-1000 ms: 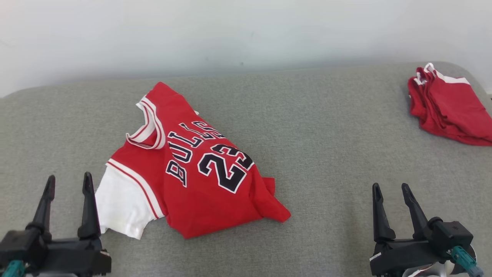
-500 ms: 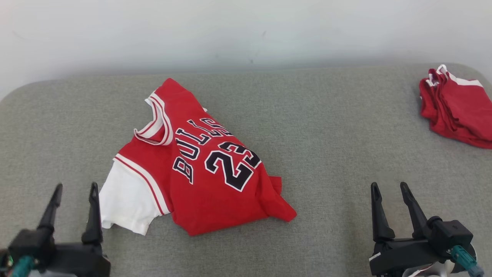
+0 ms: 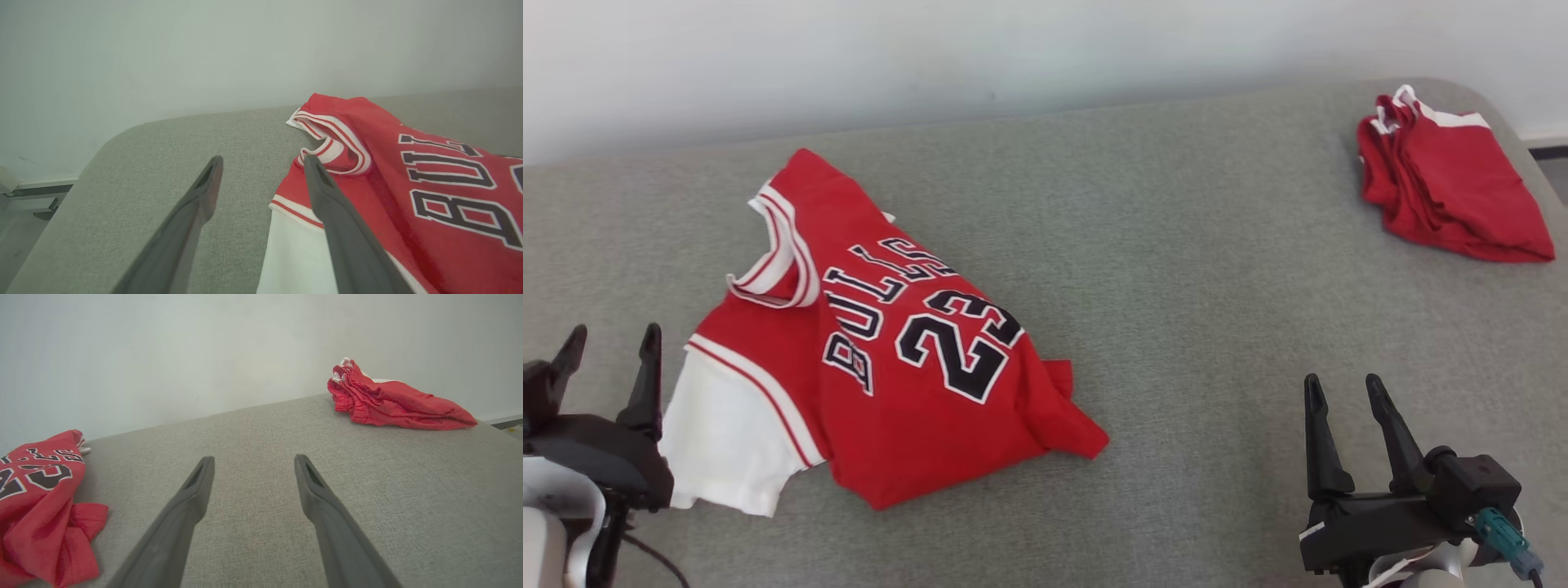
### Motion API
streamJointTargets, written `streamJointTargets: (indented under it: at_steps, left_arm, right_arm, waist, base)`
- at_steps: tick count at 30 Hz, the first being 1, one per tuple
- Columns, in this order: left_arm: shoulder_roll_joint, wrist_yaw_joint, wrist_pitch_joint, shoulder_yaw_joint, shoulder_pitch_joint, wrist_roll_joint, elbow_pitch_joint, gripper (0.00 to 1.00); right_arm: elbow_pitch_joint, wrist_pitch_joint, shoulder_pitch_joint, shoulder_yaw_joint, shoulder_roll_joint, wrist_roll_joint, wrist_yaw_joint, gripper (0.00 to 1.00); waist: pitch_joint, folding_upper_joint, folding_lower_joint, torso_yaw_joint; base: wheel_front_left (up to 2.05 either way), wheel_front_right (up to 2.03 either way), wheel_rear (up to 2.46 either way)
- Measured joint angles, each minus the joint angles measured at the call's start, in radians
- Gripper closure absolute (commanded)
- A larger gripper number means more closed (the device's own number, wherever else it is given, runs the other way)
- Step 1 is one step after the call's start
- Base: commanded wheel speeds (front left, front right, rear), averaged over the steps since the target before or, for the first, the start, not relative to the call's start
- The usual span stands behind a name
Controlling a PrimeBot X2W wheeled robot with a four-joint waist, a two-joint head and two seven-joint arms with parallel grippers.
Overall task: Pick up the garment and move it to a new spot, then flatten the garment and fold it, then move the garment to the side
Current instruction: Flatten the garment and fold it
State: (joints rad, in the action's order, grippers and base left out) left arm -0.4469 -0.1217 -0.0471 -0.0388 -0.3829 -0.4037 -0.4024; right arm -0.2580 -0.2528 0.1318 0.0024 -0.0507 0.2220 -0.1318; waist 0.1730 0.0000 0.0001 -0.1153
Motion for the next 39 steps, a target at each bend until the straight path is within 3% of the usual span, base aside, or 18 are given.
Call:
streamJointTargets:
  at_steps: [9,21,22,23,24,25,26,32,39]
  left_arm:
    - [-0.052,-0.003,0.198,-0.059,-0.017,-0.060,-0.110,0.00]
    - [-0.056,-0.004,0.384,-0.082,-0.028,-0.134,-0.189,0.00]
    - [-0.056,-0.004,0.384,-0.084,-0.028,-0.134,-0.190,0.14]
    - [-0.054,-0.002,0.384,-0.083,-0.028,-0.136,-0.192,0.49]
    - [-0.052,-0.002,0.384,-0.084,-0.028,-0.137,-0.194,0.72]
    - [-0.048,-0.002,0.382,-0.084,-0.028,-0.139,-0.197,0.72]
    - [-0.046,-0.002,0.373,-0.085,-0.027,-0.140,-0.200,1.00]
    - [-0.032,0.001,0.276,-0.076,-0.010,-0.146,-0.181,1.00]
    - [0.012,0.052,0.159,-0.062,0.079,-0.138,-0.050,1.00]
  right_arm:
    - [-0.021,-0.007,0.011,0.007,0.000,0.016,0.000,0.00]
    - [-0.015,-0.009,0.022,0.002,0.000,0.019,0.000,0.00]
    - [-0.015,-0.009,0.022,0.001,0.000,0.019,0.000,0.00]
    - [-0.014,-0.009,0.021,0.000,0.000,0.019,0.000,0.00]
    - [-0.014,-0.009,0.021,0.000,0.000,0.019,0.000,0.00]
    - [-0.014,-0.009,0.021,-0.002,0.000,0.018,0.000,0.00]
    - [-0.013,-0.009,0.020,-0.003,0.000,0.018,0.000,0.00]
    - [-0.014,-0.009,0.009,-0.012,0.000,0.014,0.000,0.00]
    - [-0.016,-0.009,-0.034,-0.030,0.000,0.005,0.000,0.00]
  waist:
    - [0.031,0.0000,0.0000,-0.052]
    - [0.046,0.0001,-0.0001,-0.059]
    - [0.046,0.0000,-0.0001,-0.058]
    - [0.044,0.0000,-0.0002,-0.056]
    - [0.042,0.0000,-0.0001,-0.054]
    - [0.040,0.0000,-0.0002,-0.051]
    - [0.036,0.0001,-0.0001,-0.048]
    - [0.010,0.0000,-0.0001,-0.018]
    - [-0.029,0.0000,-0.0002,0.043]
  base:
    - [0.00,0.00,0.00]
    - [0.00,0.00,0.00]
    - [0.00,0.00,0.00]
    - [0.00,0.00,0.00]
    - [0.00,0.00,0.00]
    - [0.00,0.00,0.00]
    - [0.00,0.00,0.00]
    - [0.00,0.00,0.00]
    - [0.00,0.00,0.00]
